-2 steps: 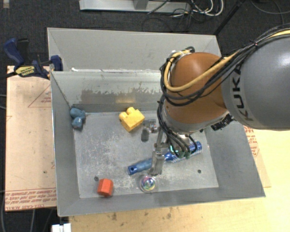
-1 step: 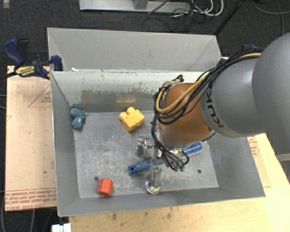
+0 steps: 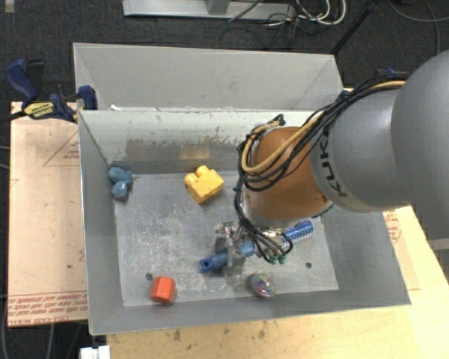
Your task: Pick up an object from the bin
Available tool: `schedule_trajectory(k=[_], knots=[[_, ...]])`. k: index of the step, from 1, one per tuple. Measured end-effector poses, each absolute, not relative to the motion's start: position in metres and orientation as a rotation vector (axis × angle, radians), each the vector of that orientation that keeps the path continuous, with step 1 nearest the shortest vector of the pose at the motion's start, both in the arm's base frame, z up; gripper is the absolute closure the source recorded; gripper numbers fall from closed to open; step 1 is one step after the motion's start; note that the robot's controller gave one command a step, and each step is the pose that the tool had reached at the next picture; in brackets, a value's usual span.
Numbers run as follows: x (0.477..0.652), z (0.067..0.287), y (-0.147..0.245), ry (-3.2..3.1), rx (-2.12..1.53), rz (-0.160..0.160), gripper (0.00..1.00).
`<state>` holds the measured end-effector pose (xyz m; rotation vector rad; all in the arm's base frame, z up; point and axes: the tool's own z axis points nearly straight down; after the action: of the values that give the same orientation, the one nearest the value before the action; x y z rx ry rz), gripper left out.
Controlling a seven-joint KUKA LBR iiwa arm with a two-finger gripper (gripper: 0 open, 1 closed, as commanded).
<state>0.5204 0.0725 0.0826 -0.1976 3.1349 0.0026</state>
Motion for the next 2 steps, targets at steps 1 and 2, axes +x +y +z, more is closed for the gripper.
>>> schedule_trajectory(k=[1, 2], knots=[[0.521, 0.222, 0.084, 3.127, -0.166, 0.003, 1.00], [0.505, 0.152, 0.062, 3.149, 0.019, 0.000, 1.00]])
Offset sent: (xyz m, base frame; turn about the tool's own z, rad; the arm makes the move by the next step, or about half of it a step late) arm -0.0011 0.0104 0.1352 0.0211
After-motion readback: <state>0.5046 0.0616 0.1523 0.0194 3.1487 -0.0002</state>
